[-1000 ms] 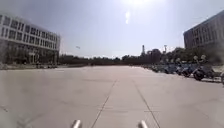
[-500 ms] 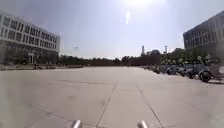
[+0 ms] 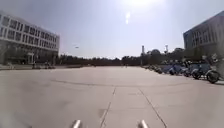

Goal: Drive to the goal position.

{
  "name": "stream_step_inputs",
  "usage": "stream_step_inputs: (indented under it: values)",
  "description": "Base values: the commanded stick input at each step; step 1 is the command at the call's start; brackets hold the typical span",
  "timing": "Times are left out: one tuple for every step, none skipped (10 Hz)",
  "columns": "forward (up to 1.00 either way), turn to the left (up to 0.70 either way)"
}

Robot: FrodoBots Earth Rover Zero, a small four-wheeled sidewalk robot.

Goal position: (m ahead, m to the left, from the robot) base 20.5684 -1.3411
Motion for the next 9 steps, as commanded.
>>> stream_step_inputs:
  values:
    - [0.7,0.0]
    - [0.7,0.0]
    - [0.7,0.0]
    - [0.7,0.0]
    - [0.7,0.0]
    - [0.7,0.0]
    - [0.7,0.0]
    - [0.7,0.0]
    - [0.7,0.0]
